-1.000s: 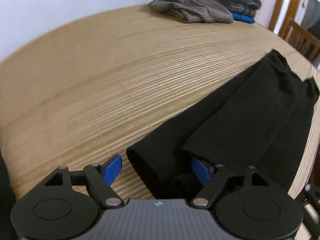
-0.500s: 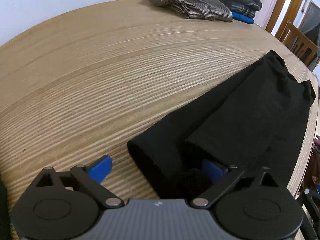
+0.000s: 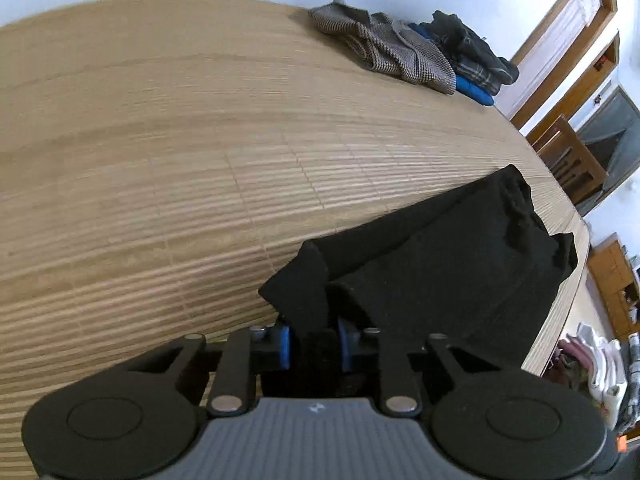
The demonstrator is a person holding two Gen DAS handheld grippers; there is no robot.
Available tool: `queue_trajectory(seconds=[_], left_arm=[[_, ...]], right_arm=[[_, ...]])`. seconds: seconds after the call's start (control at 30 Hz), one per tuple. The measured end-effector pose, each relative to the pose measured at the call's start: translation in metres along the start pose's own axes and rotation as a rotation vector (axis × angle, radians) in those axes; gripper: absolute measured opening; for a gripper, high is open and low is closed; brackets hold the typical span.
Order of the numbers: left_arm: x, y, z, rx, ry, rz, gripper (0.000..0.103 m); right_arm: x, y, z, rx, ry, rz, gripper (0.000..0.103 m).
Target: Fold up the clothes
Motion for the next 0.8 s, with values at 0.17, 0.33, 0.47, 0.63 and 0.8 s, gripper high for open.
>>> queue_trajectory(seconds=[0.17,0.33,0.47,0.63,0.8], left_arm=[[0.018,0.031,0.011,0.017,-0.024,0.029,0.023],[0.045,0.043,0.05,0.041,-0.136,0.032,0.023],[0.082,0.046,0.102,0.018,-0.222,0.057,0.022],[0.128,0.026,0.181,0.006,-0.329,0.092,0.021],[0.178,-0.029,0.281,-0.034,-0.424,0.104,0.02]], right_arm=[[0.023,0.027,0.002,0.176,-0.156,0.045,0.018],[0.027,0.045,0.011,0.228,-0.178,0.116,0.017],[0.04,0.075,0.033,0.264,-0.222,0.233,0.017],[0.058,0.12,0.099,0.298,-0.363,0.398,0.017],[0.065,0.158,0.204,0.288,-0.527,0.538,0.017]])
Point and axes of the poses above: each gripper's, at about its wrist camera, not at the fingertips, and y roughly against the way its jaws point, z to its right, x to its top, the point moved 7 cm from there along -y, roughly the way its jaws point, and after that the axes turned 6 degrees about -y, right-handed, at the moved point
